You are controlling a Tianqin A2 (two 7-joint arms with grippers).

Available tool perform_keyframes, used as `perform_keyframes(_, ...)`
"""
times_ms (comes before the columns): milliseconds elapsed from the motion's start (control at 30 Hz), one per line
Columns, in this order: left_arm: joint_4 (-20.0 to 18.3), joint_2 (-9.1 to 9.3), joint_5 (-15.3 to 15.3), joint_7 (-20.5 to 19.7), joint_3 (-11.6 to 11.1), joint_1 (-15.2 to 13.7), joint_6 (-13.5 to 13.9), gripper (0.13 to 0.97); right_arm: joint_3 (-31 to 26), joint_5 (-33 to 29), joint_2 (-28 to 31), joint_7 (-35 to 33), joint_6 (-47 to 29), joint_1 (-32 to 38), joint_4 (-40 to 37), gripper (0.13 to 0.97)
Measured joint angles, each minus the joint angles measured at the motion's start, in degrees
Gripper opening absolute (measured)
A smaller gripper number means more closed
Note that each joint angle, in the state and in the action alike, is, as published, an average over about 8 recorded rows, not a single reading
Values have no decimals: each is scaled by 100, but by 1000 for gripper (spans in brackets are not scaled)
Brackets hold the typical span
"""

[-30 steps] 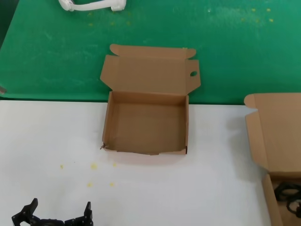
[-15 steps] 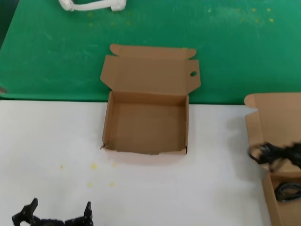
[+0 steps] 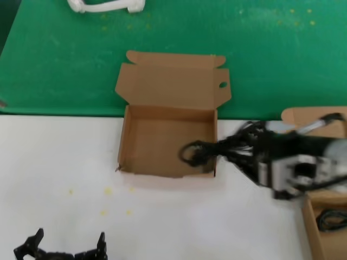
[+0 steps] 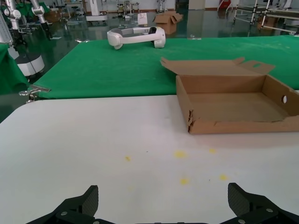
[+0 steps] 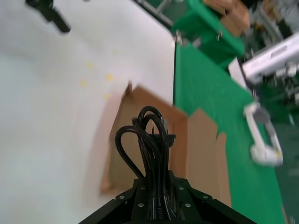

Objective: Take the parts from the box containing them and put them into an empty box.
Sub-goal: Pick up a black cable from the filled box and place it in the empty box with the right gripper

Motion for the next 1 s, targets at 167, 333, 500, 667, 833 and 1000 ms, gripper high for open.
perform_keyframes(167,0,0,0,0,0,0,0,966,-329,158,-769,-747,270,398,-869,206)
perform_keyframes(333,0,0,0,0,0,0,0,966,-536,622,-1397,-1794,622,707,-1903,206)
perform_keyframes(500,0,0,0,0,0,0,0,966,-652,1279,-1913,-3020,993,1014,-3076,206)
perform_keyframes(667,0,0,0,0,0,0,0,966,-527,1768,-2366,-4236,1237,1334,-4311,206)
perform_keyframes(833,0,0,0,0,0,0,0,966,-224,2139,-2733,-5367,1391,1650,-5460,206)
perform_keyframes(1000,0,0,0,0,0,0,0,966,51,2580,-2991,-6303,1560,1917,-6313,206)
